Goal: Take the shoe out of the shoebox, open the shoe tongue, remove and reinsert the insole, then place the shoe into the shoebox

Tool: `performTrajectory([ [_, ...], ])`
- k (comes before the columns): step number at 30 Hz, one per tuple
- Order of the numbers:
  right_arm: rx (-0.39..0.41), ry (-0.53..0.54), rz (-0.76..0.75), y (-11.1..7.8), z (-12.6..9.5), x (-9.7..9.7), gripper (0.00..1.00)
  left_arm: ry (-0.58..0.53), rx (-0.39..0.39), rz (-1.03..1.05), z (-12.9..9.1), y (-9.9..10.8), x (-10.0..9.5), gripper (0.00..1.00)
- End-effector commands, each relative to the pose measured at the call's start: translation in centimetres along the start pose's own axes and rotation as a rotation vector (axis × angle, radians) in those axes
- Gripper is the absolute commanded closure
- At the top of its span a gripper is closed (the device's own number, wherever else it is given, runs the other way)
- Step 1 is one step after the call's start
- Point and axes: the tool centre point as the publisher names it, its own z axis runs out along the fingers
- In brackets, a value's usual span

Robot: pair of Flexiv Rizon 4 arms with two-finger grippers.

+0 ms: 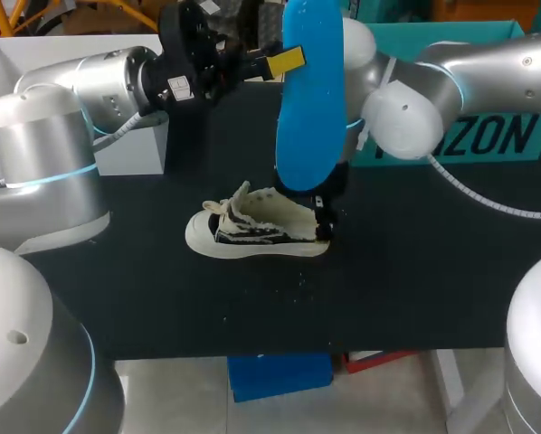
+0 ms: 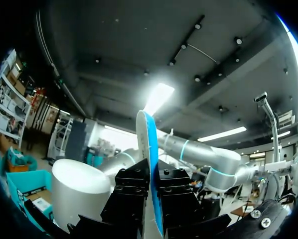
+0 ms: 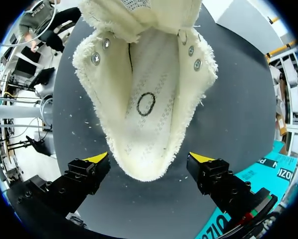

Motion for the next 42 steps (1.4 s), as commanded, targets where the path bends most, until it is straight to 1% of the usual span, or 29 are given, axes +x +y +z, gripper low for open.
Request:
performTrajectory([
  [1, -0.009, 0.002, 0.01, -0.1, 0.0, -0.2, 0.0, 0.002, -0.001, 0.001, 0.0, 0.1, 0.0, 1.0],
  [8, -0.011, 0.006, 0.004, 0.1, 0.1, -0.3, 0.0, 0.002, -0.001, 0.001, 0.0, 0.1, 0.0, 1.0],
  [10, -0.044, 0.0, -0.007, 0.1, 0.1, -0.2, 0.0, 0.002, -0.001, 0.001, 0.0, 0.1, 0.0, 1.0],
  [12, -0.101, -0.016, -0.008, 0.3, 0.2, -0.2, 0.0, 0.002, -0.001, 0.001, 0.0, 0.1, 0.0, 1.0],
  [14, -0.127, -0.023, -0.014, 0.2, 0.2, -0.2, 0.0, 0.002, -0.001, 0.001, 0.0, 0.1, 0.0, 1.0],
  [17, -0.212, -0.049, 0.007, 0.3, 0.1, -0.1, 0.0, 0.002, -0.001, 0.001, 0.0, 0.1, 0.0, 1.0],
  [21, -0.385, -0.1, 0.033, 0.6, -0.2, -0.3, 0.0, 0.002, -0.001, 0.001, 0.0, 0.1, 0.0, 1.0],
  [22, -0.397, -0.103, 0.034, 0.6, -0.2, -0.3, 0.0, 0.002, -0.001, 0.001, 0.0, 0.1, 0.0, 1.0],
  [26, -0.513, -0.126, 0.046, 0.8, -0.4, -0.7, 0.0, 0.002, -0.001, 0.001, 0.0, 0.1, 0.0, 1.0],
  [28, -0.6, -0.13, 0.04, 1.1, -0.6, -0.9, 0.0, 0.002, -0.001, 0.001, 0.0, 0.1, 0.0, 1.0],
  [29, -0.656, -0.112, 0.023, 1.4, -0.8, -1.0, 0.0, 0.002, -0.001, 0.001, 0.0, 0.1, 0.0, 1.0],
  [32, -0.782, -0.123, 0.024, 1.7, -0.7, -1.2, 0.0, 0.002, -0.001, 0.001, 0.0, 0.1, 0.0, 1.0],
  [42, -0.891, -0.134, -0.001, 1.8, -0.6, -1.3, 0.0, 0.002, -0.001, 0.001, 0.0, 0.1, 0.0, 1.0],
])
